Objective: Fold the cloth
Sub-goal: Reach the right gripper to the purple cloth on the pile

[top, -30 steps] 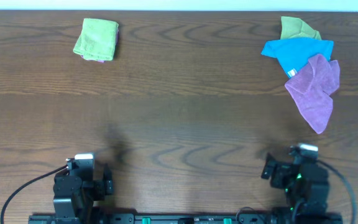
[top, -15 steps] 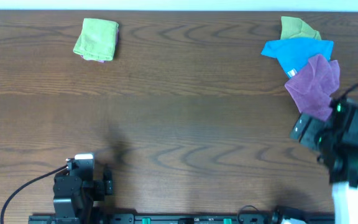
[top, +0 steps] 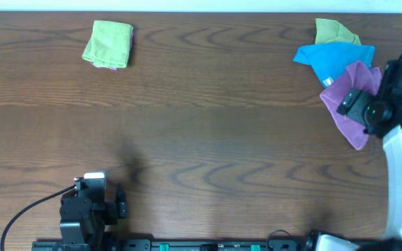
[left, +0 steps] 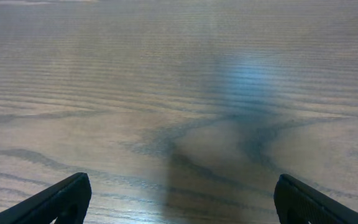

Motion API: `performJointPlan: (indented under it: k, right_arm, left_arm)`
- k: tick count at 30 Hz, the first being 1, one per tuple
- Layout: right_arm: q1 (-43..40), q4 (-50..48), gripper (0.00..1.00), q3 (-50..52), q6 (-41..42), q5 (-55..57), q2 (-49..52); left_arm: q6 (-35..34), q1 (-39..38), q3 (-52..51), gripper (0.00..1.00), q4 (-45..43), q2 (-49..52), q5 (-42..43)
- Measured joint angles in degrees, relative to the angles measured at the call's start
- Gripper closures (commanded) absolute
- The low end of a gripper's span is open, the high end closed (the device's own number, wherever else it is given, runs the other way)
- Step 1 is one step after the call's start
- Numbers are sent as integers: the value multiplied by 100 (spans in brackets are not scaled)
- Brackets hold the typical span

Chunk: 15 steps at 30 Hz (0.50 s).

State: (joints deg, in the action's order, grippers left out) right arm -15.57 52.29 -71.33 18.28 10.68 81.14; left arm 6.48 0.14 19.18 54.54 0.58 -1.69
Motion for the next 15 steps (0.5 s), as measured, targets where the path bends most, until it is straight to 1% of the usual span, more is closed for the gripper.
performJointPlan:
  k: [8,11,12,15]
  right_arm:
    - [-50,-592,1,-4,11,63,452]
    - [-52,-627,2,-4,4,68,511]
    - [-52,-629,7,-4,-11,55,535]
    - [-55,-828,19,-4,-90,-52,625]
  left_arm:
    - [0,0,0,5,0,0,0]
    - [0,0,0,5,0,0,0]
    - [0,0,0,5,0,0,0]
    - [0,0,0,5,0,0,0]
